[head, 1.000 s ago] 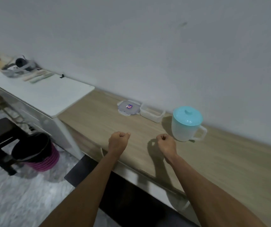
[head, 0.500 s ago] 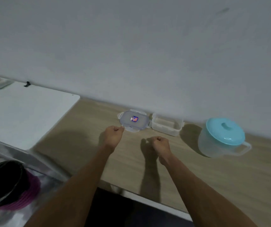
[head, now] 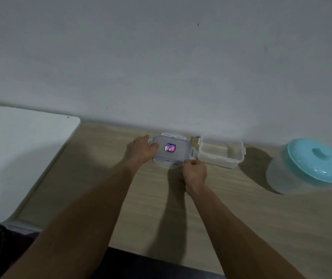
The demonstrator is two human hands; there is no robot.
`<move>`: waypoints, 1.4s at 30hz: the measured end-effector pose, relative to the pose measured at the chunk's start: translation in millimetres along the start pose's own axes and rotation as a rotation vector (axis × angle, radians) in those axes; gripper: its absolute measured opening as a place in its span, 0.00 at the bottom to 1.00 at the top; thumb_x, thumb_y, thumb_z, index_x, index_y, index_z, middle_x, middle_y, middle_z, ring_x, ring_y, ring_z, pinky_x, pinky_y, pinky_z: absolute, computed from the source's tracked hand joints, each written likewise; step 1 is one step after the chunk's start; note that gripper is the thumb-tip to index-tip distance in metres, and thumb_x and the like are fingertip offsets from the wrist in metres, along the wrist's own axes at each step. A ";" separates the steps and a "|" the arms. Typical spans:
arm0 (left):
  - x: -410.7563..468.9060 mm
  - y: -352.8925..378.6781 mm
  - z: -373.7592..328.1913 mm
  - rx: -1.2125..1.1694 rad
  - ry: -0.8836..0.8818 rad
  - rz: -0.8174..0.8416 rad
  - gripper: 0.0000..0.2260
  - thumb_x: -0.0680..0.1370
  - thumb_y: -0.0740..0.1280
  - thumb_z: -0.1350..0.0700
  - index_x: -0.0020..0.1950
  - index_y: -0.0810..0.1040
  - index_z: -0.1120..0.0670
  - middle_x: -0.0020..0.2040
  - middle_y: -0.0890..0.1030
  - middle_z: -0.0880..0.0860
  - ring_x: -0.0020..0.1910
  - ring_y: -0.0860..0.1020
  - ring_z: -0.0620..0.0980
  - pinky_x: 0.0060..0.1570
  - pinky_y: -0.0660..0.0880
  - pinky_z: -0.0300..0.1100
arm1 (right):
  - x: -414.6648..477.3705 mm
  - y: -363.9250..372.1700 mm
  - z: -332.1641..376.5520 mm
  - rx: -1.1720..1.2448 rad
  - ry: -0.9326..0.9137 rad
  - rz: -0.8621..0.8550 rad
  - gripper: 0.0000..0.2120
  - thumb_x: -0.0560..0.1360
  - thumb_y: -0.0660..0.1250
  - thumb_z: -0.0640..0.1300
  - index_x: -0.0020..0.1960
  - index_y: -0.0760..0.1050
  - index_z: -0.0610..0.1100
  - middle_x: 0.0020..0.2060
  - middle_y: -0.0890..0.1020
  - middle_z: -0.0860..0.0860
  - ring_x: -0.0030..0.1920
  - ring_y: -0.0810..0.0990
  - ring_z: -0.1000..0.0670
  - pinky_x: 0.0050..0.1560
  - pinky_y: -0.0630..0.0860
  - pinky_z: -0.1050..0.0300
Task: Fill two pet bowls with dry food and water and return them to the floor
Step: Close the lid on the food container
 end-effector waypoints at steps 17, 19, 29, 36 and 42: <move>8.7 -5.2 41.5 -0.495 -0.168 -0.019 0.05 0.65 0.66 0.53 0.39 0.75 0.52 0.45 0.81 0.58 0.42 0.81 0.58 0.33 0.82 0.53 | -24.1 12.7 9.5 0.191 0.063 -0.032 0.06 0.74 0.62 0.35 0.48 0.71 0.43 0.47 0.77 0.45 0.44 0.73 0.46 0.33 0.68 0.60; -3.0 -17.9 41.6 -0.601 -0.192 -0.055 0.03 0.68 0.67 0.56 0.40 0.76 0.52 0.45 0.81 0.57 0.39 0.80 0.56 0.29 0.80 0.49 | -32.5 17.0 14.9 0.226 0.054 -0.012 0.07 0.74 0.61 0.34 0.48 0.69 0.44 0.46 0.75 0.46 0.44 0.72 0.46 0.35 0.69 0.59; -13.2 -52.4 -77.5 -0.792 0.030 -0.123 0.08 0.76 0.69 0.61 0.54 0.78 0.56 0.43 0.76 0.51 0.39 0.74 0.49 0.32 0.72 0.39 | -15.3 -42.9 70.7 0.327 -0.121 -0.133 0.08 0.70 0.67 0.38 0.43 0.70 0.47 0.35 0.74 0.51 0.37 0.73 0.48 0.49 0.75 0.51; -17.4 25.6 -157.3 -0.763 0.046 0.111 0.09 0.75 0.70 0.63 0.51 0.78 0.52 0.49 0.77 0.57 0.43 0.73 0.53 0.31 0.69 0.38 | 22.4 -136.0 52.2 0.307 -0.096 -0.338 0.07 0.71 0.69 0.37 0.48 0.74 0.43 0.39 0.79 0.48 0.40 0.76 0.47 0.51 0.75 0.51; -18.1 57.9 -158.4 -0.688 -0.001 0.161 0.11 0.76 0.69 0.64 0.57 0.78 0.56 0.52 0.77 0.58 0.43 0.74 0.54 0.33 0.71 0.39 | 33.7 -149.5 27.8 0.243 -0.062 -0.337 0.06 0.70 0.69 0.39 0.46 0.77 0.43 0.43 0.83 0.44 0.42 0.78 0.46 0.50 0.77 0.50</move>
Point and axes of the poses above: each hand's wrist, its own x-axis towards the middle knuckle, its own y-axis out of the palm, z = x × y, the point moved 6 cm from there along x, towards the middle knuckle
